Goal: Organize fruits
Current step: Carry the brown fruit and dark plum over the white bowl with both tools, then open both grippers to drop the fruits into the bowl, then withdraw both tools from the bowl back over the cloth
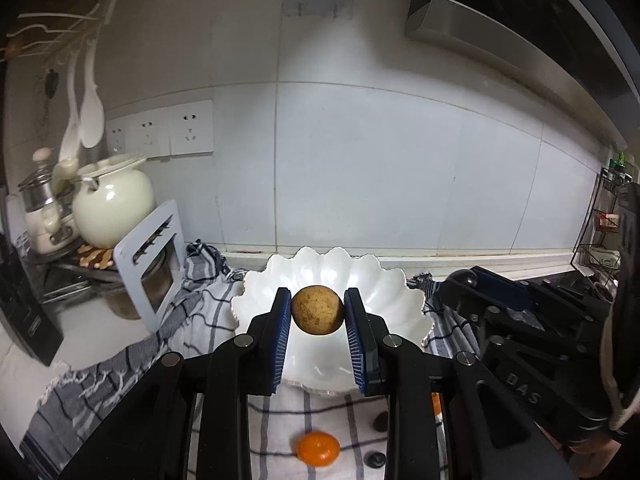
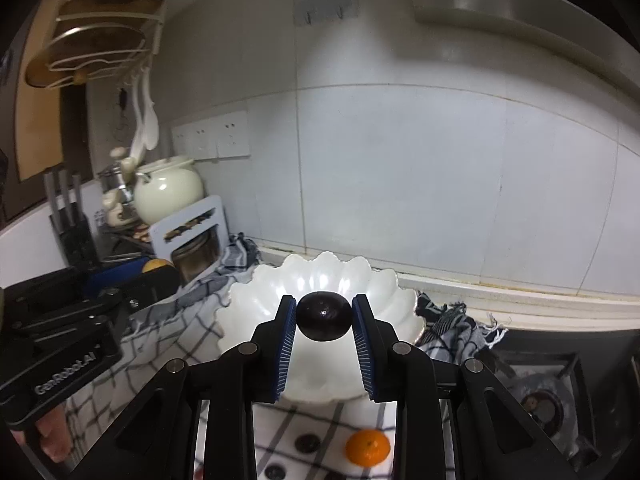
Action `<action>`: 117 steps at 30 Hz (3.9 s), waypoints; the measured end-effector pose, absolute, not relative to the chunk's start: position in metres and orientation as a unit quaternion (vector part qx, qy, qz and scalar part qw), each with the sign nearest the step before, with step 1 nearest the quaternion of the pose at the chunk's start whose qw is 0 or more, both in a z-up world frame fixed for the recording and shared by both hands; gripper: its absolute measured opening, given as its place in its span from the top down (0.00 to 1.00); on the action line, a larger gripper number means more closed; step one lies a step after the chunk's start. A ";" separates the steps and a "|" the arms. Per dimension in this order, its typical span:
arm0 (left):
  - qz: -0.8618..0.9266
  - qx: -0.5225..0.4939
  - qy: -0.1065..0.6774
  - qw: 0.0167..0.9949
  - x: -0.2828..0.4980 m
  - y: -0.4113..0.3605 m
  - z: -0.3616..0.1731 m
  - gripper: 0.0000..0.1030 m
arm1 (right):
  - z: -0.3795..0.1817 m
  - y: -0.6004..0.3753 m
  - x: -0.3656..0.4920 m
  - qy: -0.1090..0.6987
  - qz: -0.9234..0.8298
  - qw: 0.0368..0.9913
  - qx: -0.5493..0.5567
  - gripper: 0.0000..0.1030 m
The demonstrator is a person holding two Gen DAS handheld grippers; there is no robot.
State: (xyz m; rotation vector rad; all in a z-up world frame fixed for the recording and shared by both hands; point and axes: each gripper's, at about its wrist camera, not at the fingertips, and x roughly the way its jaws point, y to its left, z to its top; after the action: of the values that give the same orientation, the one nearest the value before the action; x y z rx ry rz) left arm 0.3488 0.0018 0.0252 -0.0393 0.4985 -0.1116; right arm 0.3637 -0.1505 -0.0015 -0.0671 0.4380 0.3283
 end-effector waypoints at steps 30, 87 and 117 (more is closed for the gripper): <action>-0.068 -0.024 0.407 0.911 0.538 0.005 -0.043 0.73 | -0.055 -0.132 0.550 0.377 0.138 0.915 -0.036 0.71; -0.016 -0.009 0.273 0.962 0.358 0.017 0.047 0.24 | 0.008 -0.156 0.386 0.294 0.154 0.943 -0.029 0.53; -0.017 0.048 0.254 0.966 0.230 0.005 0.033 0.24 | -0.005 -0.163 0.270 0.277 0.171 0.944 -0.054 0.53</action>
State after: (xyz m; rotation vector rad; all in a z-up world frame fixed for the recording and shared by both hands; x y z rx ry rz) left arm 0.2304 0.0047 0.0332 0.0967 0.5145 -0.0338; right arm 0.2703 -0.1626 -0.0052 -0.1110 0.5639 0.3495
